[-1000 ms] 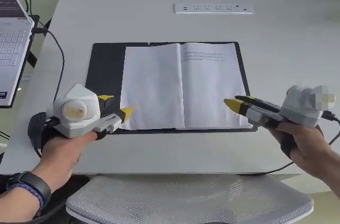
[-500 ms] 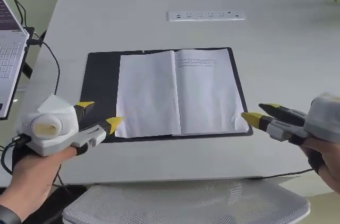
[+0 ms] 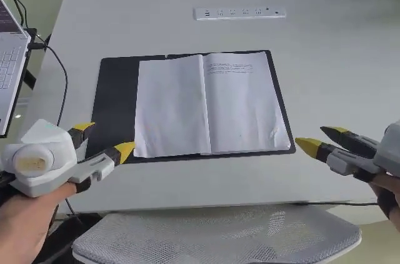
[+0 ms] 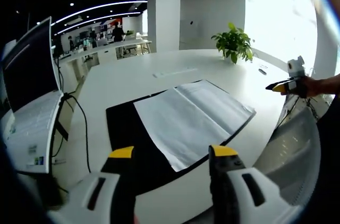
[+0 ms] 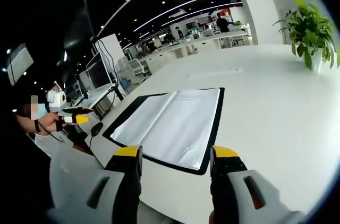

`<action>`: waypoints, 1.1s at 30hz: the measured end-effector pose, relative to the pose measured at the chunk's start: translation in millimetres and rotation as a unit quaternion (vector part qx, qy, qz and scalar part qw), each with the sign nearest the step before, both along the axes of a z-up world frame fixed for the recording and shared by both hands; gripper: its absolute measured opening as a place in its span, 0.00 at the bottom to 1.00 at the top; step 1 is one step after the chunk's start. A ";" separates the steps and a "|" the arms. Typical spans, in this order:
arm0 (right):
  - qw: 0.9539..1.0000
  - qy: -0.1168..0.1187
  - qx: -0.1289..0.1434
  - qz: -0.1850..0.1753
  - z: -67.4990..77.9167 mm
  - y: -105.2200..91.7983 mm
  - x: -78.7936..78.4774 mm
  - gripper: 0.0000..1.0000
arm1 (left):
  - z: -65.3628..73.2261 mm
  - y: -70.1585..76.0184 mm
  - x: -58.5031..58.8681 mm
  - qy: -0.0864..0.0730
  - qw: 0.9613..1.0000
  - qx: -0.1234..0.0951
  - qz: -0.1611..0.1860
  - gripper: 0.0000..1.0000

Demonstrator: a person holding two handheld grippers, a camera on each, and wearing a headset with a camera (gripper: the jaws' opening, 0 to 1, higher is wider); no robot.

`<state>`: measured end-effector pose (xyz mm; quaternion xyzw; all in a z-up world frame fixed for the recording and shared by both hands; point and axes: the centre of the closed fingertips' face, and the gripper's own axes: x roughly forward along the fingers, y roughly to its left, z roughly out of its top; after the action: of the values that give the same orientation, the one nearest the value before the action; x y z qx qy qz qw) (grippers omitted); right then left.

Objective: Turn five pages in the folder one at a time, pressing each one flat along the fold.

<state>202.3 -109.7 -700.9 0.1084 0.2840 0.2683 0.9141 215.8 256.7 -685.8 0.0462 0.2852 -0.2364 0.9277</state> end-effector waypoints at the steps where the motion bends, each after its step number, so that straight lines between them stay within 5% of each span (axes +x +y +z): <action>1: 1.000 0.001 0.001 -0.002 -0.3 -0.5 -1.0 0.50 | -1.3 0.6 -1.8 0.001 1.000 0.001 0.001 0.54; 18: 1.000 0.007 -0.007 -0.006 -4.4 -3.4 -8.3 0.53 | -1.6 -8.3 -2.3 0.015 1.000 0.007 -0.015 0.57; 26: 1.000 0.008 -0.011 -0.006 -3.3 -8.0 -7.7 0.56 | 11.1 -53.5 18.9 0.002 0.997 0.006 -0.071 0.57; 33: 1.000 0.009 -0.007 -0.013 -2.7 -12.4 -8.5 0.57 | 15.6 -104.7 36.5 -0.004 0.991 0.007 -0.133 0.56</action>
<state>193.7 -122.0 -703.5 0.1081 0.2925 0.2534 0.9157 252.3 152.0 -670.2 0.0907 0.2741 -0.3553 0.8890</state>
